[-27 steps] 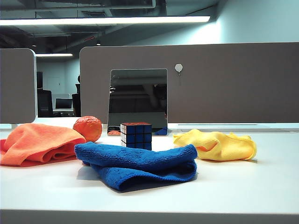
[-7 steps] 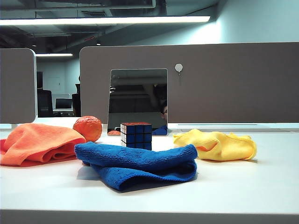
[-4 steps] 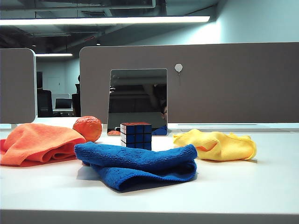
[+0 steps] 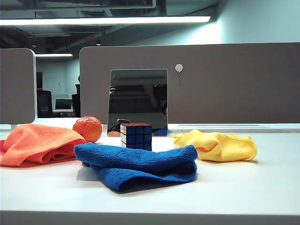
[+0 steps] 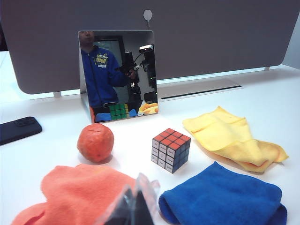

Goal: Pick up a rag that is the same color as the top surface of the Rubik's Cube and cover the cube with it.

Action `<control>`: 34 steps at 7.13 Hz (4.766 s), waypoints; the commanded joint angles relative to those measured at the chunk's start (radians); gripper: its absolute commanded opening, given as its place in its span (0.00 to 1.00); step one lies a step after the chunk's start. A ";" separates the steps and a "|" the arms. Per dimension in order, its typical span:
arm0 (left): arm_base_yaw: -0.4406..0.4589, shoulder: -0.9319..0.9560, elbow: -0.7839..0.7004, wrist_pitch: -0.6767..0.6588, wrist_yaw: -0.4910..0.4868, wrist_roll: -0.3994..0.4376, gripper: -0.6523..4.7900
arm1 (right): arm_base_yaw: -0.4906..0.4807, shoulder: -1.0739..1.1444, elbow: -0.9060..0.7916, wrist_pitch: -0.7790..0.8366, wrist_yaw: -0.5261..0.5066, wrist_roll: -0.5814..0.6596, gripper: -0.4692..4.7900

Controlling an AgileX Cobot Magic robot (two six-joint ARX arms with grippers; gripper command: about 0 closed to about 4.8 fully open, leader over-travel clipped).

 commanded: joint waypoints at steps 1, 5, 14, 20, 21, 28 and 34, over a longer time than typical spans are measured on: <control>0.000 0.105 0.147 -0.058 -0.064 0.003 0.11 | 0.312 0.120 0.005 0.169 0.321 0.057 0.08; 0.001 0.299 0.217 0.009 -0.081 0.004 0.11 | 0.366 0.240 0.005 0.345 0.378 0.061 0.08; 0.000 1.206 0.217 0.478 -0.144 0.002 0.86 | 0.367 0.245 0.005 0.341 0.377 0.061 0.08; 0.000 1.488 0.222 0.773 -0.244 0.002 0.92 | 0.367 0.245 0.005 0.292 0.377 0.061 0.08; 0.000 1.523 0.227 0.772 -0.244 0.002 0.92 | 0.367 0.245 0.005 0.292 0.377 0.061 0.08; -0.137 1.524 0.232 1.238 0.044 -0.242 0.11 | 0.367 0.245 0.005 0.292 0.377 0.061 0.08; -0.336 1.481 0.399 1.449 0.130 -0.302 0.11 | 0.366 0.252 0.005 0.292 0.378 0.060 0.08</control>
